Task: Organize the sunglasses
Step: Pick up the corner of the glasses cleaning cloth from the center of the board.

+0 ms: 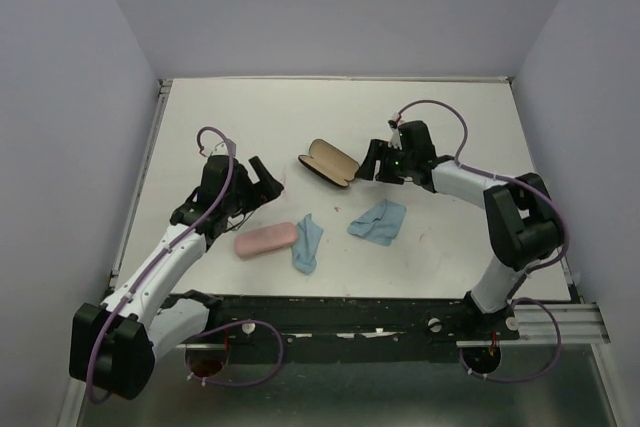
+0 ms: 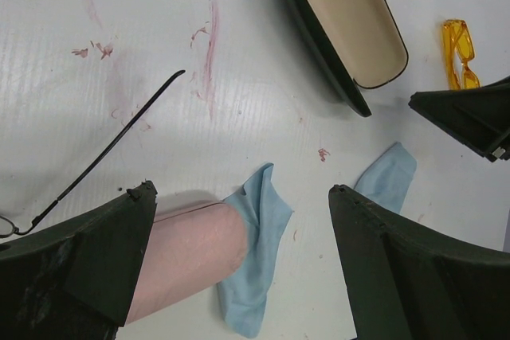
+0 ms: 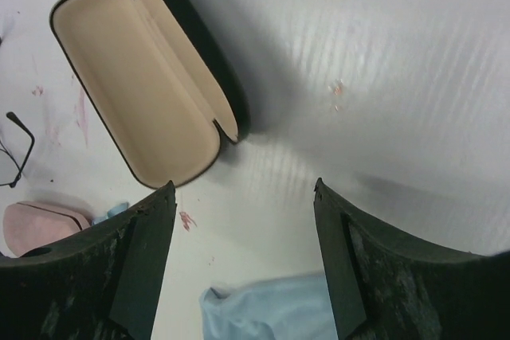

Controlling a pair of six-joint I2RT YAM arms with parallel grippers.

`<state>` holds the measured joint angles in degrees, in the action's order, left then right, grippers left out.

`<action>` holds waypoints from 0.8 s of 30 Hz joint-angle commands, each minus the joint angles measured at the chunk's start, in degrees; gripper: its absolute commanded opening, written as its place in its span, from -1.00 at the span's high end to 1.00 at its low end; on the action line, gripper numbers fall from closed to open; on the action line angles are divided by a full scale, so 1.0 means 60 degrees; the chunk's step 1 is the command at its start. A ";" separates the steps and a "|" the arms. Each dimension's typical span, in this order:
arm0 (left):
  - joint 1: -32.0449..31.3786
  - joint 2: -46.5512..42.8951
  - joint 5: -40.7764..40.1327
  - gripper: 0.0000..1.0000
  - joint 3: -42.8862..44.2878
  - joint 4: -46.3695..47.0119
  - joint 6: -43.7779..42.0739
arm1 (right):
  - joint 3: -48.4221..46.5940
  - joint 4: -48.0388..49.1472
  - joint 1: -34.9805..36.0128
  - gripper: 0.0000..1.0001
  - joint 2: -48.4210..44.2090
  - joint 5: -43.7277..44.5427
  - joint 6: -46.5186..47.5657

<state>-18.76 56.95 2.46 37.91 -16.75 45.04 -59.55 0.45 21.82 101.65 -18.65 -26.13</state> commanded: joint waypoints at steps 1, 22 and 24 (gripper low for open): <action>-0.0109 0.0381 0.0863 -0.98 -0.0151 0.0827 0.0023 | 0.1118 -0.0059 0.0083 -0.55 -0.1411 0.1538 -0.0901; -0.2307 0.3121 0.0484 -0.97 0.0947 0.1357 -0.0123 | 0.3919 -0.4045 0.2588 -0.04 -0.4330 0.4998 -0.3994; -0.2336 0.3106 0.0425 -0.97 0.0962 0.1313 -0.0138 | 0.3919 -0.3812 0.2661 -0.04 -0.4125 0.4999 -0.3995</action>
<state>-32.36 75.16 6.22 41.89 -8.93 44.80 -36.49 -22.98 36.69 74.81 7.44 -46.87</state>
